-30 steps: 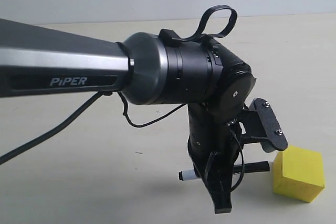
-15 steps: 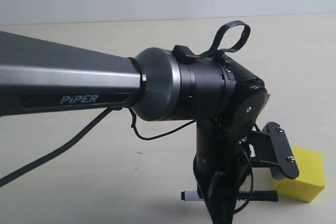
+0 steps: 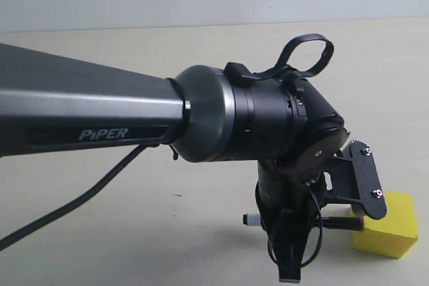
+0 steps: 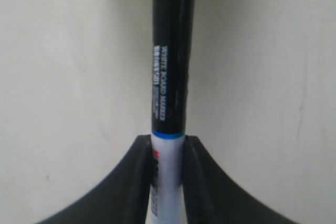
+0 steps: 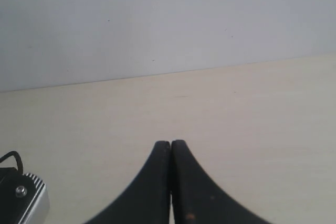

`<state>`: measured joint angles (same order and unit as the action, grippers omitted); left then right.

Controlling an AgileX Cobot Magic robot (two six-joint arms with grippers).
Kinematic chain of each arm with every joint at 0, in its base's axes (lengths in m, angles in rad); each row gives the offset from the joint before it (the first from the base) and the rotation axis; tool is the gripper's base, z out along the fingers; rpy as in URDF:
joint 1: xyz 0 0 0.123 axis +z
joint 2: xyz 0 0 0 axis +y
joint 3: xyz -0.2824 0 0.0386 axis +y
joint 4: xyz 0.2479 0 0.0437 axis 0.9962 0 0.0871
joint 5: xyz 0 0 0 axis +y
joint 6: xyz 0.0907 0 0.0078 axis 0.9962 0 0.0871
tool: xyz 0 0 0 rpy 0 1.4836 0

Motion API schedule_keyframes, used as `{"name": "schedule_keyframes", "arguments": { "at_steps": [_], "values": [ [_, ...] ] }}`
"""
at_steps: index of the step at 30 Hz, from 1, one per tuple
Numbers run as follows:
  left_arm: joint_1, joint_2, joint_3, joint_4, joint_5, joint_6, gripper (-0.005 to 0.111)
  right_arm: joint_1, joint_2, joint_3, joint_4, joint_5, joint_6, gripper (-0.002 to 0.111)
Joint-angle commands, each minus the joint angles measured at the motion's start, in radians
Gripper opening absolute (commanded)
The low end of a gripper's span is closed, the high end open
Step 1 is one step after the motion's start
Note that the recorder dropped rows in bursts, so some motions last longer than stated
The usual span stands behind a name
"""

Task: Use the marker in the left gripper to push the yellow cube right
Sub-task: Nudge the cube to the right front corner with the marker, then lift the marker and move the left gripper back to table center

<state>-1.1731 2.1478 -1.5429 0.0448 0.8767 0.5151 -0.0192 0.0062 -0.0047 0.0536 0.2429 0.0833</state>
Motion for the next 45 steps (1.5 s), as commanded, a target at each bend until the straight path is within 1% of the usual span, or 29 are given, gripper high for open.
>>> {"name": "schedule_keyframes", "arguments": {
  "at_steps": [1, 6, 12, 13, 16, 18, 20, 24, 27, 29, 31, 34, 37, 42, 45],
  "values": [
    [-0.026, -0.004, -0.005, -0.028, -0.015, 0.009, 0.000, -0.003, -0.006, 0.005, -0.004, -0.007, -0.003, 0.000],
    [-0.006, -0.004, -0.005, -0.028, 0.043, 0.001, 0.000, -0.003, -0.006, 0.005, -0.004, -0.007, -0.003, 0.000],
    [0.022, -0.009, -0.005, 0.003, 0.068, -0.031, 0.000, -0.003, -0.006, 0.005, -0.004, -0.007, -0.003, 0.000],
    [0.026, -0.019, -0.005, 0.034, 0.065, -0.068, 0.000, -0.003, -0.006, 0.005, -0.004, -0.007, -0.003, 0.000],
    [0.067, -0.058, -0.005, 0.124, 0.055, -0.190, 0.000, -0.003, -0.006, 0.005, -0.004, -0.007, -0.003, 0.000],
    [0.101, -0.096, -0.005, 0.127, 0.058, -0.255, 0.000, -0.003, -0.006, 0.005, -0.004, -0.007, -0.003, 0.000],
    [0.145, -0.140, 0.006, 0.127, 0.056, -0.359, 0.000, -0.003, -0.006, 0.005, -0.004, -0.007, -0.003, 0.000],
    [0.250, -0.239, 0.094, 0.129, 0.001, -0.594, 0.000, -0.003, -0.006, 0.005, -0.004, -0.007, -0.003, 0.000],
    [0.333, -0.326, 0.223, 0.125, -0.094, -0.707, 0.000, -0.003, -0.006, 0.005, -0.004, -0.007, -0.003, 0.000],
    [0.369, -0.392, 0.313, 0.115, -0.175, -0.764, 0.000, -0.003, -0.006, 0.005, -0.004, -0.007, -0.003, 0.000],
    [0.389, -0.436, 0.377, 0.101, -0.229, -0.808, 0.000, -0.003, -0.006, 0.005, -0.004, -0.007, -0.003, 0.000],
    [0.389, -0.475, 0.421, 0.094, -0.216, -0.802, 0.000, -0.003, -0.006, 0.005, -0.002, -0.007, -0.003, 0.000],
    [0.389, -0.486, 0.423, 0.094, -0.186, -0.802, 0.000, -0.003, -0.006, 0.005, -0.004, -0.007, -0.003, 0.000],
    [0.389, -0.488, 0.423, 0.094, -0.185, -0.807, 0.000, -0.003, -0.006, 0.005, -0.004, -0.007, -0.003, 0.000],
    [0.389, -0.475, 0.423, 0.032, -0.165, -0.806, 0.000, -0.003, -0.006, 0.005, -0.004, -0.007, -0.003, 0.000]
  ]
}}
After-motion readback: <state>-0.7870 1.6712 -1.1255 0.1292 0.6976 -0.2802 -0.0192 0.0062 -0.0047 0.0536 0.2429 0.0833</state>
